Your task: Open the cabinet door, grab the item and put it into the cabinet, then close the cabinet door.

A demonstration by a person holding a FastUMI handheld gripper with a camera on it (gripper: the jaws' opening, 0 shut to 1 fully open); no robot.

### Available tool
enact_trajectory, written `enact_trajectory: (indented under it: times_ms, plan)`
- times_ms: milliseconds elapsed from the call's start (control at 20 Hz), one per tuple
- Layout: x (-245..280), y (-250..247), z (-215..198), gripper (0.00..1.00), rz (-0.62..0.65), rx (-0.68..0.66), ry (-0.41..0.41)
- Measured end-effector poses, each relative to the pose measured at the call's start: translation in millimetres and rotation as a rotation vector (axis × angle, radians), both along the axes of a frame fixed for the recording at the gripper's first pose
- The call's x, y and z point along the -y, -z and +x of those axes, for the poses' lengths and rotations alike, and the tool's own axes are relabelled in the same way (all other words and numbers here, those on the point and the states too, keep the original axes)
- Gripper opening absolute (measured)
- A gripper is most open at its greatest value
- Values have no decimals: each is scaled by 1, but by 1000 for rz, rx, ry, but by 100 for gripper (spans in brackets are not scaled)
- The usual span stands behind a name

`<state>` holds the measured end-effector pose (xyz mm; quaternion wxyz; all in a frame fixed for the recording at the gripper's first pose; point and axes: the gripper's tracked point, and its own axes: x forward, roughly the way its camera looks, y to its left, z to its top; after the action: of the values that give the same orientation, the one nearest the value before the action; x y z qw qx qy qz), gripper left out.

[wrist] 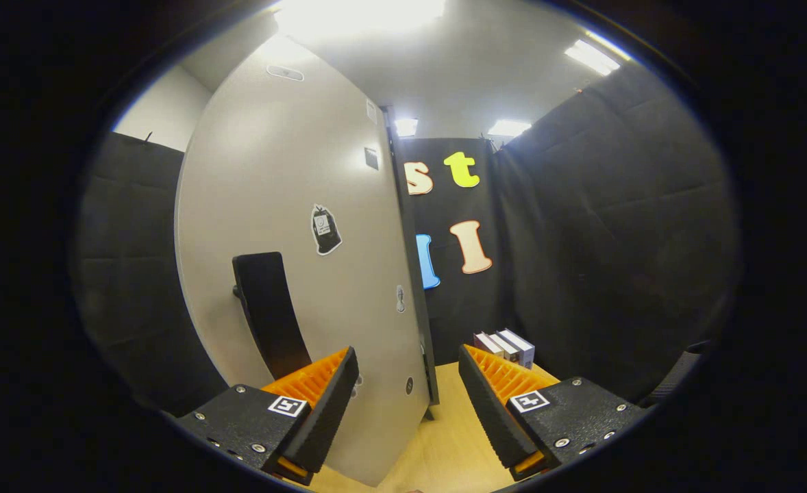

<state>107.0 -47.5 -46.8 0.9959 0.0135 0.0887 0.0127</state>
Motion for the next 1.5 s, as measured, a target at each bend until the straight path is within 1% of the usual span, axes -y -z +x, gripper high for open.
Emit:
enact_trajectory:
  times_ms: [550, 850, 1150, 1500]
  plan:
    - [-66, 13, 26, 92, -21, -41, -136]
    - [-115, 27, 43, 93, -10, -58, -226]
    - [-134, 36, 57, 93, -20, -53, -255]
    - [-143, 50, 56, 93, -38, -78, -263]
